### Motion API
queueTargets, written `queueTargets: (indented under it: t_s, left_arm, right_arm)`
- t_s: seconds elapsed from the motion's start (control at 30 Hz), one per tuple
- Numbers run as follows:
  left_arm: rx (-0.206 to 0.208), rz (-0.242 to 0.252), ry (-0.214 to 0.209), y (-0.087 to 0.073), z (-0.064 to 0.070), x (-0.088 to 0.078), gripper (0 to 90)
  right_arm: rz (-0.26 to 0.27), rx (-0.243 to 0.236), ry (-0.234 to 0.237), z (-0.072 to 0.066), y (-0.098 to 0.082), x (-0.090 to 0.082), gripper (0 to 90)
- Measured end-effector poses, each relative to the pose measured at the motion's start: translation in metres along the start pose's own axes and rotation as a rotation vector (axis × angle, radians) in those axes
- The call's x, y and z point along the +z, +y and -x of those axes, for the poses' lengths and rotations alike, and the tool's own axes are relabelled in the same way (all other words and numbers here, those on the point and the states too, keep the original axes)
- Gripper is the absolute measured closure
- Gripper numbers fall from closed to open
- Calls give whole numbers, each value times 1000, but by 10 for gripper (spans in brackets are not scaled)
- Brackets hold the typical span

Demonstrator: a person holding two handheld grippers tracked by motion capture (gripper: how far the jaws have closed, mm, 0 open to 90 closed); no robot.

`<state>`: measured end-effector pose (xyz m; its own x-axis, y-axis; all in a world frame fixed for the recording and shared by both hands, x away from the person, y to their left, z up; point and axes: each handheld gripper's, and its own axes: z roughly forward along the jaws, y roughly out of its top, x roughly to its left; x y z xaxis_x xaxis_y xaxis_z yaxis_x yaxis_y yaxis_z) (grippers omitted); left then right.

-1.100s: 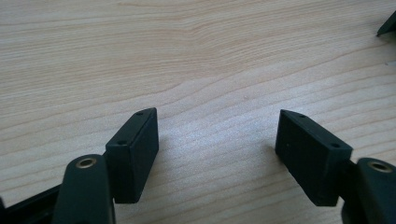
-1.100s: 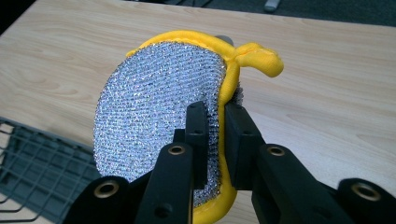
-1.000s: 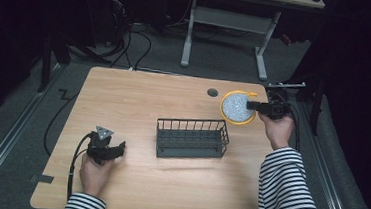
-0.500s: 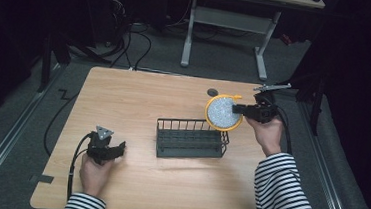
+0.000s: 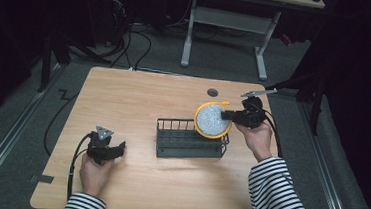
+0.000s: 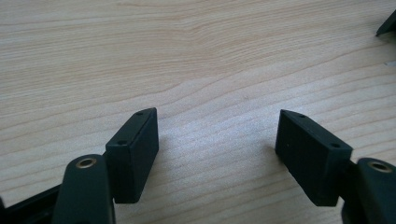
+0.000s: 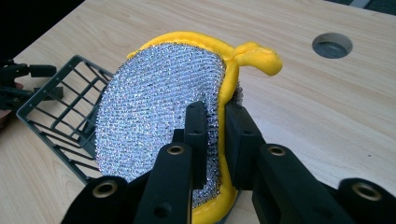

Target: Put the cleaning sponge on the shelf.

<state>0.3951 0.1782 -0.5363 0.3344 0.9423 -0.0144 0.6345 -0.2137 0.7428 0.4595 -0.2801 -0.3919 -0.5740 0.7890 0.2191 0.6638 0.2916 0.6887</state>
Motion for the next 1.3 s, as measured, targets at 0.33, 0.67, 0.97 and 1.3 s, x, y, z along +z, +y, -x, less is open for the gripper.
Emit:
queueTargets:
  t_s: [0.33, 0.67, 0.97, 1.3]
  left_arm:
    - [-1, 0, -1, 0, 0, 0, 307]
    - [0, 0, 0, 0, 0, 0, 308]
    - [2, -1, 1, 0, 0, 0, 307]
    - [3, -2, 0, 0, 0, 0, 307]
  right_arm:
    - [-12, -45, 7, -11, -3, 8, 803]
    - [5, -34, 11, -8, -11, 11, 800]
    - [7, -40, 7, -7, -11, 13, 799]
    - [-2, -50, -2, -8, -12, 14, 799]
